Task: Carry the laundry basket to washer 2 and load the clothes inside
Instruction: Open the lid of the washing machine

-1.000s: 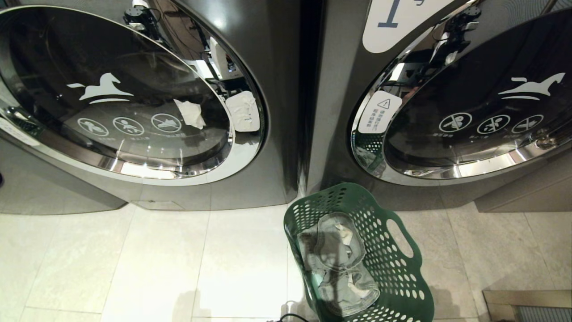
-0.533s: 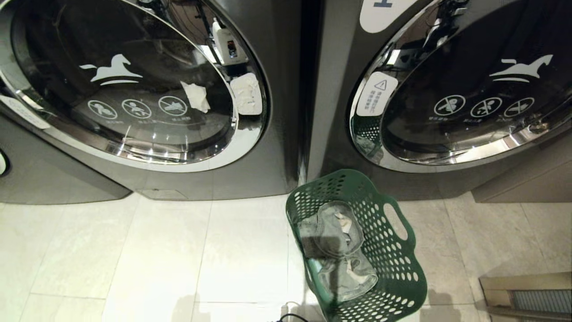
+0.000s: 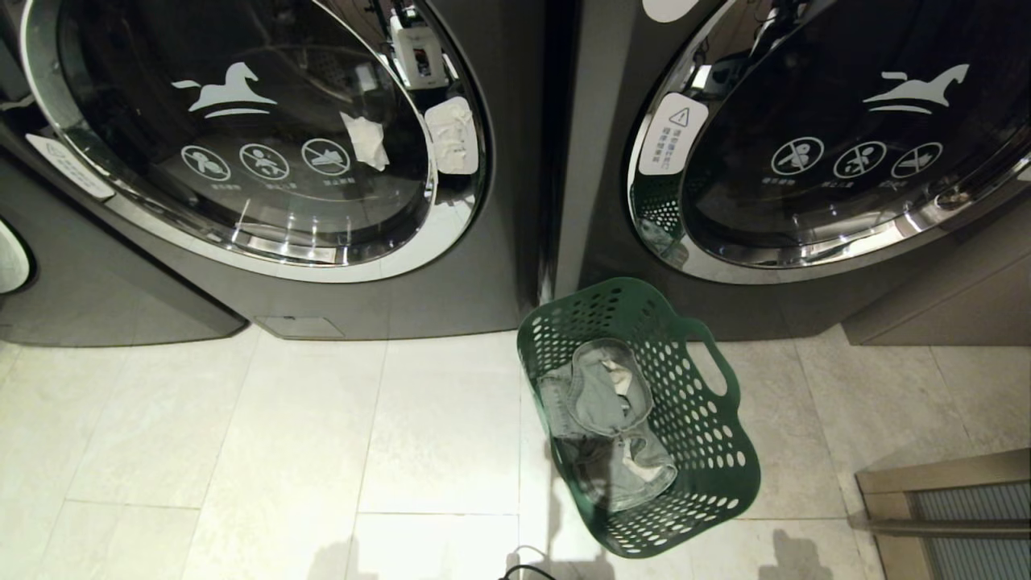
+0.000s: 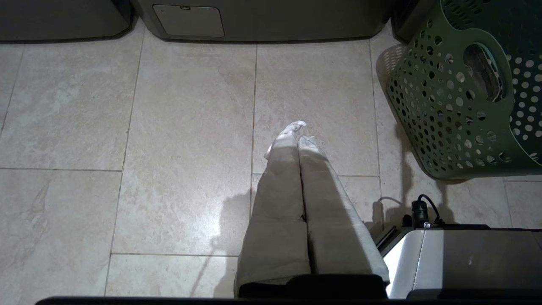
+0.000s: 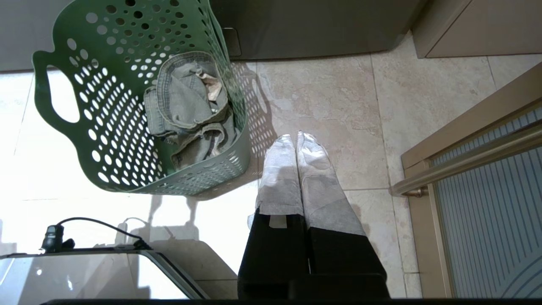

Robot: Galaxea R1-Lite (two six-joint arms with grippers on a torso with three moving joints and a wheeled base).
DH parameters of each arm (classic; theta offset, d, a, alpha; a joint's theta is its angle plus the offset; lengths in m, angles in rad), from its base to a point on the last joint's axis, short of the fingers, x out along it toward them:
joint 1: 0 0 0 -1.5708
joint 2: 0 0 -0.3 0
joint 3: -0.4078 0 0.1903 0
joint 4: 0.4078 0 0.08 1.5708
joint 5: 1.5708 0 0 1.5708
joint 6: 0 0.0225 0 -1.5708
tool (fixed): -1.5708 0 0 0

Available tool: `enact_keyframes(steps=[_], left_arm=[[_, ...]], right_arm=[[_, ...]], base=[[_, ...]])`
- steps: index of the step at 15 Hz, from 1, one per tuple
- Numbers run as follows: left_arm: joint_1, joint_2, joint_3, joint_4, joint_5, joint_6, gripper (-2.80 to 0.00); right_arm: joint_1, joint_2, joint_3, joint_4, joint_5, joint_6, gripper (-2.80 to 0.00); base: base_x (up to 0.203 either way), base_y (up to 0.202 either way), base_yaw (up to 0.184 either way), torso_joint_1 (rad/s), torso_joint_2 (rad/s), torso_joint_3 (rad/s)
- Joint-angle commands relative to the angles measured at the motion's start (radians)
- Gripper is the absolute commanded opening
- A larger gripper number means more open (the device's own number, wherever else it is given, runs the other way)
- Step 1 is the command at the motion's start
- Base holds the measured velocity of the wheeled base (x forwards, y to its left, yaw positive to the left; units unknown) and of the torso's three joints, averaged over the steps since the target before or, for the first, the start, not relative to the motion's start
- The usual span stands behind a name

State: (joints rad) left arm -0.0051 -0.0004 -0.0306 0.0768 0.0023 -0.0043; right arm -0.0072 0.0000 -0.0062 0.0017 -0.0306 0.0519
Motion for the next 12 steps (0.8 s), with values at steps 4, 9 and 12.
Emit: enact_keyframes(steps=[4,9,12], left_arm=[[-0.001,0.000,0.000,0.001,0.001,0.000,-2.80],[-0.001,0.000,0.000,0.000,-0.001,0.000,-2.80],[-0.001,0.000,0.000,0.000,-0.001,-0.004,-2.80]], right_arm=[[0.000,0.002,0.000,0.000,0.000,0.000,-2.80],[0.000,0.002,0.000,0.000,0.001,0.000,-2.80],[0.000,0.002,0.000,0.000,0.001,0.000,-2.80]], base=[[0.000,0.000,0.000,0.000,0.00,0.000],[0.000,0.000,0.000,0.000,0.00,0.000],[0.000,0.000,0.000,0.000,0.00,0.000]])
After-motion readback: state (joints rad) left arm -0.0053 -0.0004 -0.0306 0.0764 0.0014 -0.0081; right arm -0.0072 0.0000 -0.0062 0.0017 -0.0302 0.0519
